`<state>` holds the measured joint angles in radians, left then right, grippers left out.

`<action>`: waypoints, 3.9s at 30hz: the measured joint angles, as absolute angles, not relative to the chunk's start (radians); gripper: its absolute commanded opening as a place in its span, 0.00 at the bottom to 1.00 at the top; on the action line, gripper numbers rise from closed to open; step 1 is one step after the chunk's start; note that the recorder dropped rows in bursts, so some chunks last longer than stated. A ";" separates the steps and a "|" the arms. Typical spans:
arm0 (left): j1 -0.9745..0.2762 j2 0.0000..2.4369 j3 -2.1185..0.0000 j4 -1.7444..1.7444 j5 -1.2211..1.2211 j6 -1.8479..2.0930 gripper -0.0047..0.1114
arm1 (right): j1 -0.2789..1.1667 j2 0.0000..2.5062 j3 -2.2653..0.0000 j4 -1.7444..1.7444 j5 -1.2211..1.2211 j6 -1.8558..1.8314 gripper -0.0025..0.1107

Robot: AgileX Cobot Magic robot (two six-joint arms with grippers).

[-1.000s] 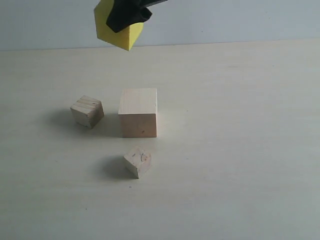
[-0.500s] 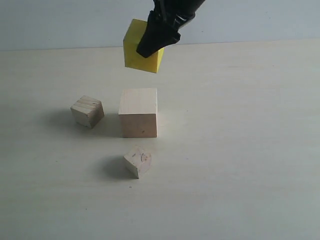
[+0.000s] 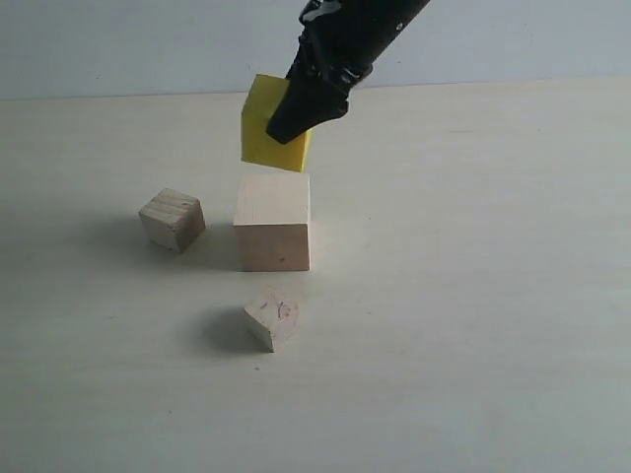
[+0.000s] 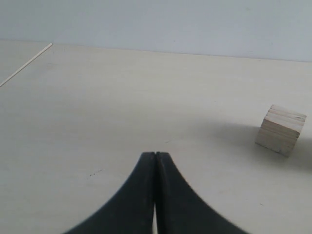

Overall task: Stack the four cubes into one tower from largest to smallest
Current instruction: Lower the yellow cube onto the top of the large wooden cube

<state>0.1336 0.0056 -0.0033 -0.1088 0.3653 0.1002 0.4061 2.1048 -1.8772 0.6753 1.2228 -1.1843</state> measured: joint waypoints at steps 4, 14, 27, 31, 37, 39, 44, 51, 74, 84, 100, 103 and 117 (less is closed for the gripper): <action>0.134 0.006 -0.003 -0.109 0.365 0.100 0.04 | 0.406 2.112 -1.877 0.635 1.225 -1.353 0.02; 0.134 0.006 -0.003 -0.109 0.365 0.100 0.04 | 0.413 2.119 -1.877 0.630 1.225 -1.374 0.02; 0.134 0.006 -0.003 -0.109 0.365 0.100 0.04 | 0.456 2.167 -1.877 0.578 1.225 -1.336 0.02; 0.134 0.006 -0.003 -0.109 0.365 0.100 0.04 | 0.456 2.167 -1.877 0.578 1.225 -1.334 0.02; 0.134 0.006 -0.003 -0.109 0.365 0.100 0.04 | 0.456 2.167 -1.877 0.590 1.225 -1.334 0.02; 0.134 0.006 -0.003 -0.109 0.365 0.100 0.04 | 0.456 2.167 -1.877 0.590 1.225 -1.335 0.02; 0.134 0.006 -0.003 -0.109 0.365 0.100 0.04 | 0.465 2.167 -1.877 0.583 1.225 -1.336 0.02; 0.134 0.006 -0.003 -0.109 0.365 0.100 0.04 | 0.473 2.183 -1.877 0.562 1.225 -1.336 0.02; 0.134 0.006 -0.003 -0.109 0.365 0.100 0.04 | 0.473 2.185 -1.877 0.530 1.203 -1.226 0.02; 0.134 0.006 -0.003 -0.109 0.365 0.100 0.04 | 0.473 2.185 -1.877 0.570 1.203 -1.286 0.02; 0.134 0.006 -0.003 -0.109 0.365 0.100 0.04 | 0.473 2.203 -1.877 0.582 1.203 -1.318 0.02; 0.134 0.006 -0.003 -0.109 0.365 0.100 0.04 | 0.473 2.203 -1.877 0.582 1.203 -1.342 0.02; 0.134 0.006 -0.003 -0.109 0.365 0.100 0.04 | 0.473 2.203 -1.877 0.584 1.203 -1.342 0.21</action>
